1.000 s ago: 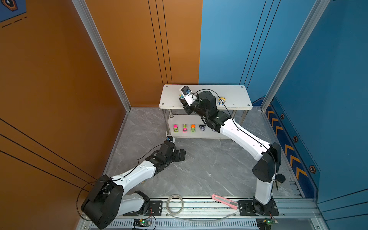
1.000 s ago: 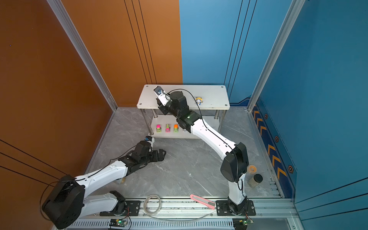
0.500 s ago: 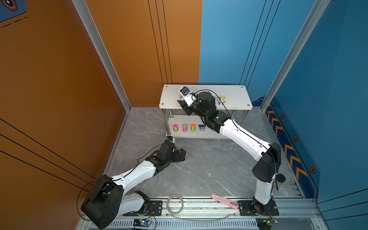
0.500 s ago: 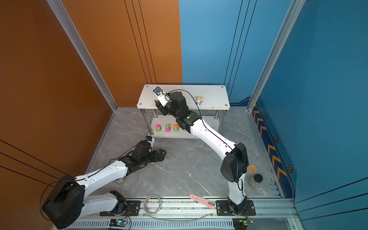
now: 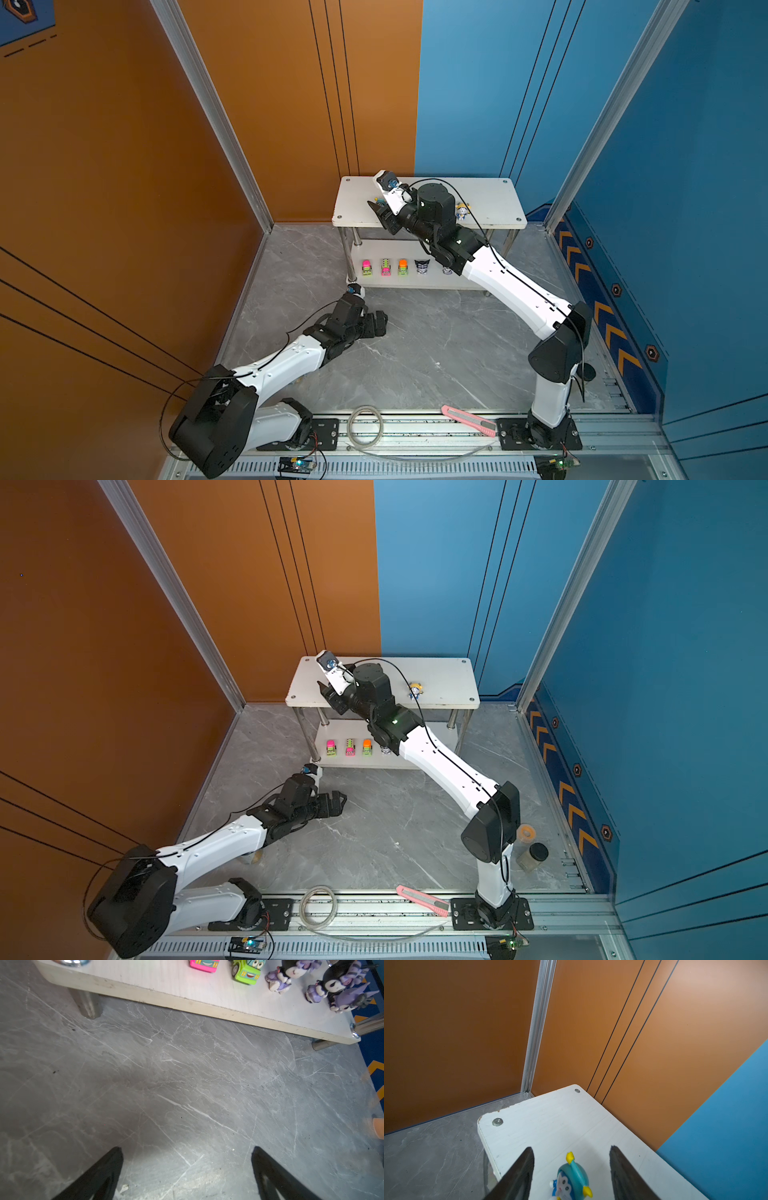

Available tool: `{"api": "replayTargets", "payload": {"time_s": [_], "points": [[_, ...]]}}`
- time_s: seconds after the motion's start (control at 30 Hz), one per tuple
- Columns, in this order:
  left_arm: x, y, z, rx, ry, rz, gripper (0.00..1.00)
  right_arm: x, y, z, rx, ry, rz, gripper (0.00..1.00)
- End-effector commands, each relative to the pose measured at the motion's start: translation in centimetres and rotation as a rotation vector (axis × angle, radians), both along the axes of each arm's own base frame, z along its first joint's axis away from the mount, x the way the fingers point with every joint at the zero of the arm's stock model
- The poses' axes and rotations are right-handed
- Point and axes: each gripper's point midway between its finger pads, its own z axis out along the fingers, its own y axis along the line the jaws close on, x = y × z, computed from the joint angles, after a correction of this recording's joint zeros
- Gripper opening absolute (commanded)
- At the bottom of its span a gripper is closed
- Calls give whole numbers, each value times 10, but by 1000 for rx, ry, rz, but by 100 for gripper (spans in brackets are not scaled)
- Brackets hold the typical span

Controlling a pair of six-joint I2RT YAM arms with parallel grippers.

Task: Organize plastic toys on shelves
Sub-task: Place the plastic toy on the shelf, then reset both arms

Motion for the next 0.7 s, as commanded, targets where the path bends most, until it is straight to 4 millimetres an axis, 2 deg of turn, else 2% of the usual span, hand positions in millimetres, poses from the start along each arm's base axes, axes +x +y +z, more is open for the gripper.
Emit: {"api": "replayTargets", "payload": {"time_s": [0.0, 0.03, 0.13, 0.2, 0.3, 0.4, 0.5, 0.6, 0.67], "points": [[8, -2, 22, -8, -58, 3, 98, -29, -15, 43, 57, -45, 4, 77], [9, 1, 26, -1, -71, 8, 98, -38, -19, 48, 68, -44, 6, 100], [12, 14, 47, 22, -137, 42, 98, -73, -39, 61, 103, -59, -9, 100], [13, 27, 65, 43, -205, 82, 98, -100, -58, 55, 100, -63, -48, 100], [12, 44, 94, 65, -322, 126, 98, -142, -100, 41, 126, -42, -120, 100], [6, 62, 114, 108, -409, 171, 98, -164, -154, 9, 156, 45, -235, 100], [-1, 80, 122, 157, -456, 218, 98, -178, -208, -40, 149, 118, -358, 100], [-6, 96, 119, 200, -466, 277, 98, -189, -261, -90, 150, 187, -495, 100], [-9, 106, 113, 229, -468, 317, 98, -201, -290, -121, 176, 221, -545, 100]]}}
